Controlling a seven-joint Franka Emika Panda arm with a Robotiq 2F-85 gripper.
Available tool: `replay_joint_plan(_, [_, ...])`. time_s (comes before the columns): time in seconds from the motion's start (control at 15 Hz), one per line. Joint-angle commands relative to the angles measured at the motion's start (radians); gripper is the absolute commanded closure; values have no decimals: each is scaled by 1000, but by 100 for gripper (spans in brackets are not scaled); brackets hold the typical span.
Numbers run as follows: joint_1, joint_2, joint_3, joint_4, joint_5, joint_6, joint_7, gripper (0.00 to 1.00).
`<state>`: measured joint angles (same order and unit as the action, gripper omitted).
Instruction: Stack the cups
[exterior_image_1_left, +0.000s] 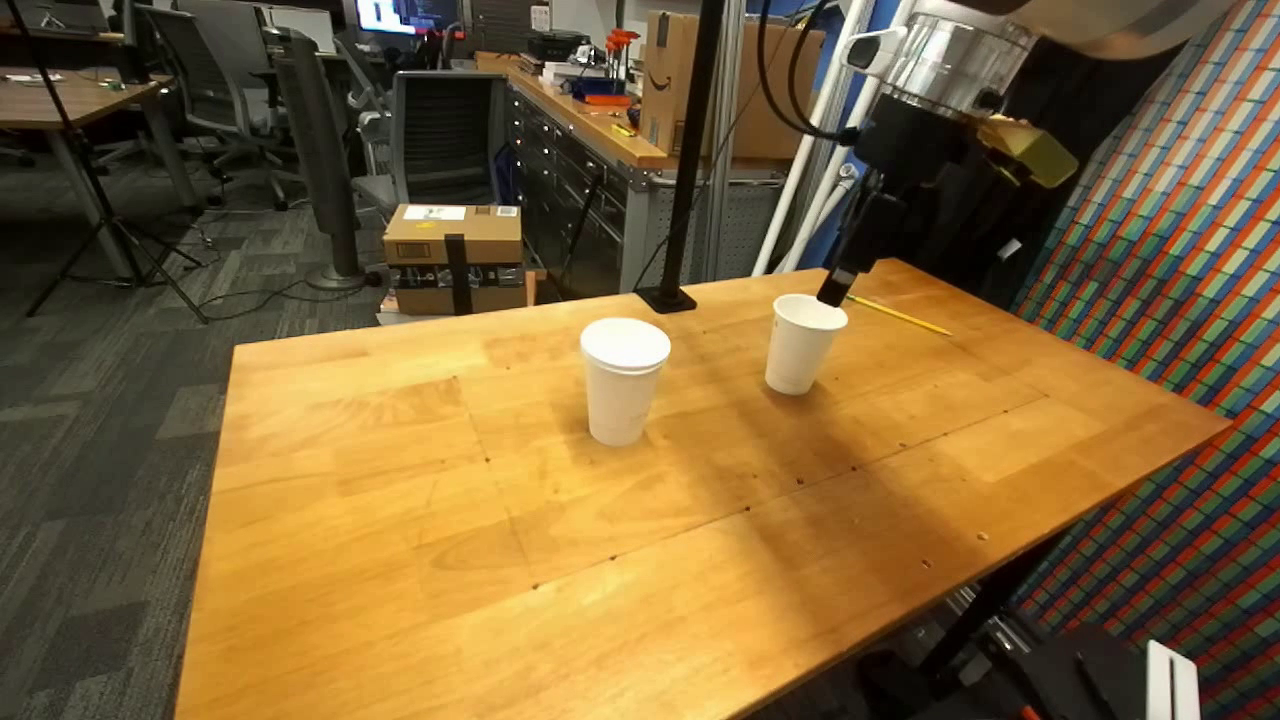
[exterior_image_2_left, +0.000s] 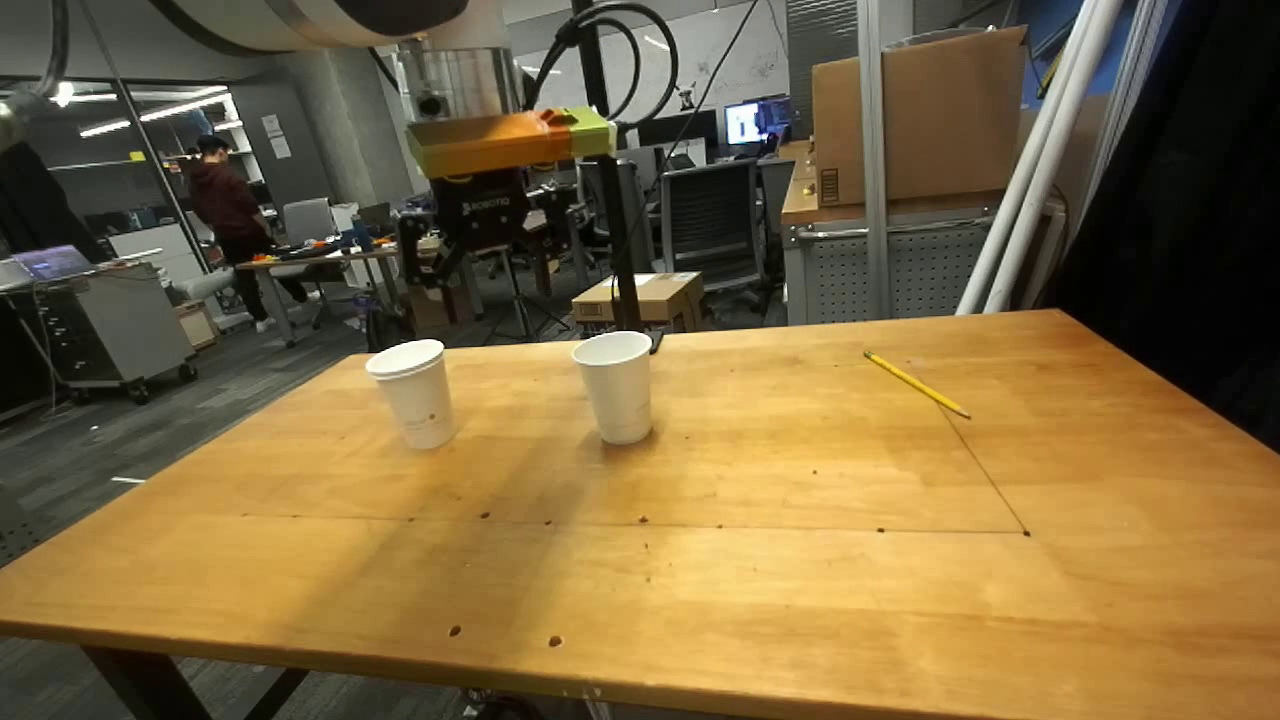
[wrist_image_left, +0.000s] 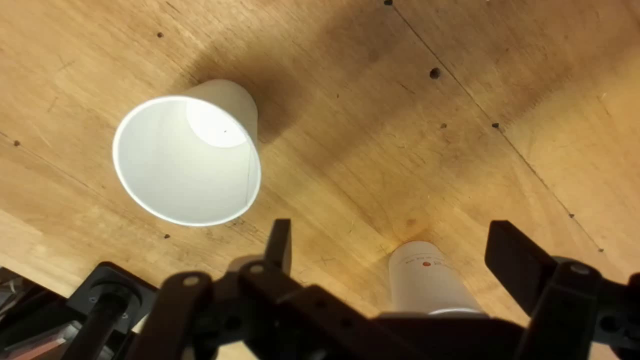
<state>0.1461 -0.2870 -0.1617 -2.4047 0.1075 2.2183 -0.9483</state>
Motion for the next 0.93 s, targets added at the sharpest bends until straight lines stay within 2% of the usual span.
replay_joint_plan(0.0, [-16, 98, 7, 57, 31, 38, -126, 0])
replay_joint_plan(0.47, [-87, 271, 26, 143, 33, 73, -268, 0])
replay_joint_plan(0.8, [-137, 347, 61, 176, 27, 68, -289, 0])
replay_joint_plan(0.87, [-146, 356, 69, 179, 27, 64, -288, 25])
